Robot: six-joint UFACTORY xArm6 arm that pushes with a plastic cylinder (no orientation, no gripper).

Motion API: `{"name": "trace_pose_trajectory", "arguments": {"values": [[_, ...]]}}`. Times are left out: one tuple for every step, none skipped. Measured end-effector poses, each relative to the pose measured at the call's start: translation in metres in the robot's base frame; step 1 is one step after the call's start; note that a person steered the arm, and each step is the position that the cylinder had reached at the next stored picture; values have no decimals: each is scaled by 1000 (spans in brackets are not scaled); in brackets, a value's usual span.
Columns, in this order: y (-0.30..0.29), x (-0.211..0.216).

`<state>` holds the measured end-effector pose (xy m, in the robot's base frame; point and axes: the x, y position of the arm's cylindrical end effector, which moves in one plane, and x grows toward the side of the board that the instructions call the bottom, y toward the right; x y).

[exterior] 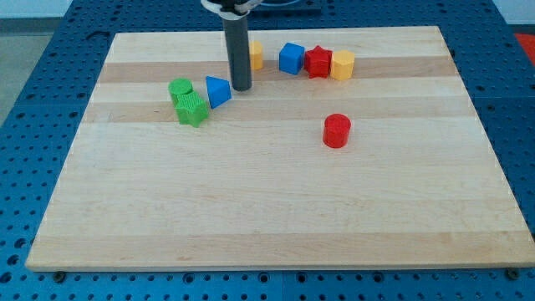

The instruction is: Move the blue cube to the center

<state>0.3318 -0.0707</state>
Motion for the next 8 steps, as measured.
{"name": "trace_pose_trajectory", "arguments": {"values": [[-22, 0], [-23, 0], [17, 0], [78, 5], [165, 10], [257, -11], [297, -72], [276, -139]]}}
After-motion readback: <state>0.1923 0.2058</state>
